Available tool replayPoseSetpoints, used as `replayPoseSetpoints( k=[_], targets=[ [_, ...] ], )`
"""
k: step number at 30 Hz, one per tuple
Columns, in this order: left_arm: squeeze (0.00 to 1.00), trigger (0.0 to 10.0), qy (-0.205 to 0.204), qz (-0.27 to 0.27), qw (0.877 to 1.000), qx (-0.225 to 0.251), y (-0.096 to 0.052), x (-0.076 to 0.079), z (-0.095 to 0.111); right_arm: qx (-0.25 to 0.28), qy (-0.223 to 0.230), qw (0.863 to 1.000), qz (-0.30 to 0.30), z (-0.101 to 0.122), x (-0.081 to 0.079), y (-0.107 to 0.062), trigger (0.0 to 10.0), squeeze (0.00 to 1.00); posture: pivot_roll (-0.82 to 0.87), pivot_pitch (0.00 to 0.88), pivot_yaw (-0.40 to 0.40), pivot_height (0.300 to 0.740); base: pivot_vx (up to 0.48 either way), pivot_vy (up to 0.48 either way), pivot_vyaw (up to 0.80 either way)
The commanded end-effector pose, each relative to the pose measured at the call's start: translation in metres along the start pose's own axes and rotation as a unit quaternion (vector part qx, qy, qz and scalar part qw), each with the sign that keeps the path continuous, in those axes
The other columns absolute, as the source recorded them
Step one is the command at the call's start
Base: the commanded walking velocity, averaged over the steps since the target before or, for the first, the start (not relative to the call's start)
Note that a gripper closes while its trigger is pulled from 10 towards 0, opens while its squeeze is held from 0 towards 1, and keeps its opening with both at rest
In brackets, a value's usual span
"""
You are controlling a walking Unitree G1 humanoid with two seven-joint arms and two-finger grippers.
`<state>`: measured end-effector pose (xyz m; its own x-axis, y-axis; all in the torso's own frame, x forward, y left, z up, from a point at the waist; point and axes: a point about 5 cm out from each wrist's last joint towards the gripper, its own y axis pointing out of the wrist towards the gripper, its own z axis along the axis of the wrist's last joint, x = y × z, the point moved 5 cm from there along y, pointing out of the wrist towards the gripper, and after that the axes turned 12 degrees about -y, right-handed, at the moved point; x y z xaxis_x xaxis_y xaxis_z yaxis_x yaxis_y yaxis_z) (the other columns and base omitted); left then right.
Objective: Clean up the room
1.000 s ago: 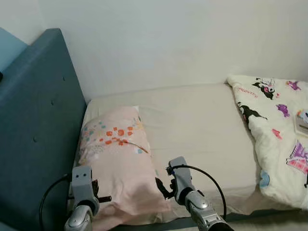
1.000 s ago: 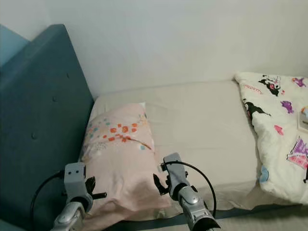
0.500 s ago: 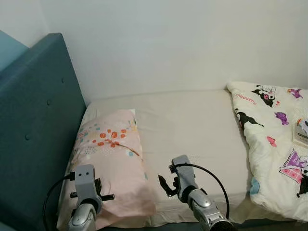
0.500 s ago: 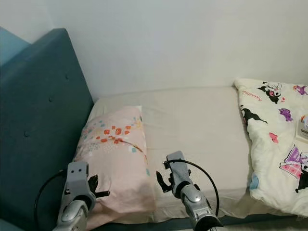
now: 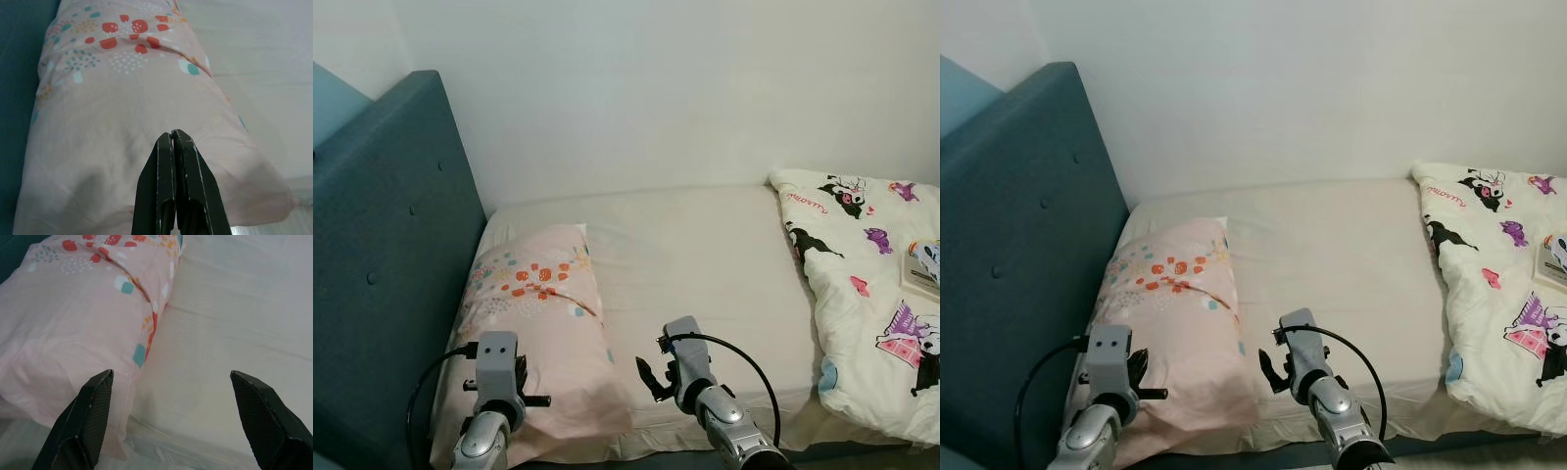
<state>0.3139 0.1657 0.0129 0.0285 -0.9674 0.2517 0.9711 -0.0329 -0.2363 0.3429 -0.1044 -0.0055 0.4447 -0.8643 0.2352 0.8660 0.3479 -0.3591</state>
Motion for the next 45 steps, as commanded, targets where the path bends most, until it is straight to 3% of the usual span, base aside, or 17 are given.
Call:
replayPoseSetpoints(
  k=[1,19,31,35,45],
  targets=[
    [0.00,10.0,0.010,-0.003,1.000,-0.003,-0.0018,-0.0014,-0.0019,-0.004,0.008,1.000,-0.001,-0.0042,-0.0022,-0.0016,10.0,0.00,0.02,0.069,-0.006,0.740,0.000,0.262,0.00],
    [0.00,10.0,0.007,-0.009,1.000,0.002,-0.0022,-0.0008,-0.0011,-0.003,0.009,1.000,-0.002,-0.0037,-0.0015,-0.0017,10.0,0.00,0.02,0.070,-0.008,0.740,0.000,0.367,0.00],
    [0.00,10.0,0.000,0.000,1.000,-0.001,-0.0038,-0.0033,-0.0015,-0.003,0.011,1.000,0.000,-0.0036,-0.0028,-0.0015,10.0,0.00,0.02,0.071,-0.007,0.740,0.000,-0.120,0.00],
    [0.00,10.0,-0.024,0.009,1.000,0.007,-0.0045,-0.0055,0.0004,-0.002,0.011,1.000,-0.001,-0.0039,-0.0031,-0.0018,10.0,0.00,0.02,0.073,-0.007,0.740,0.000,-0.120,0.00],
    [0.00,10.0,-0.012,0.014,1.000,0.002,-0.0039,-0.0063,-0.0010,-0.003,0.012,1.000,-0.001,-0.0042,-0.0030,-0.0017,10.0,0.00,0.02,0.073,-0.005,0.740,0.000,0.000,0.00]
  ],
)
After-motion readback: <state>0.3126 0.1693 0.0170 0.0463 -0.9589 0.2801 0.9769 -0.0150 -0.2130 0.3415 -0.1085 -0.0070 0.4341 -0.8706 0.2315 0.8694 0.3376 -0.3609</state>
